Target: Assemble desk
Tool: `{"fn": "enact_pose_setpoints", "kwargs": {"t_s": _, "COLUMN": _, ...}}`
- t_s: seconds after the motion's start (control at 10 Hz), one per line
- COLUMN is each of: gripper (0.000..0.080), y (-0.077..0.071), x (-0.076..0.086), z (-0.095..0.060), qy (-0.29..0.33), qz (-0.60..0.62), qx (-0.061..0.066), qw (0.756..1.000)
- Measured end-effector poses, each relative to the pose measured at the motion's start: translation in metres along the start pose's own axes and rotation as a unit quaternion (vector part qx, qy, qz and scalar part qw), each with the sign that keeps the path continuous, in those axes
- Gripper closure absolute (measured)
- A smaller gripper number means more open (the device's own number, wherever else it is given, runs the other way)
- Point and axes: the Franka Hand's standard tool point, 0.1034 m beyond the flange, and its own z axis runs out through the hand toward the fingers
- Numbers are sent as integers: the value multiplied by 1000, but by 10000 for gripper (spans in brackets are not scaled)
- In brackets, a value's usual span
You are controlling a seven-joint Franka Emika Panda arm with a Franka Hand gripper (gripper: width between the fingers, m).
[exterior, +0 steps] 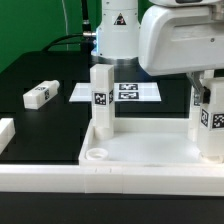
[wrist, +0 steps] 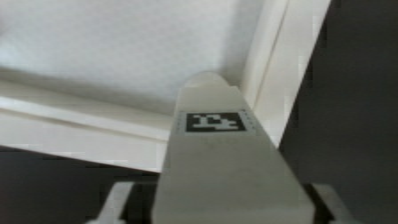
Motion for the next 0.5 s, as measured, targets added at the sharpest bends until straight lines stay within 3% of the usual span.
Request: {"fn": "enact_pose_setpoints", "kwargs": {"t_s": 0.5, "gripper": 509, "y": 9, "x": 3, "z": 1, "qy": -4, "qz": 249, "qx": 22, "qw": 968}}
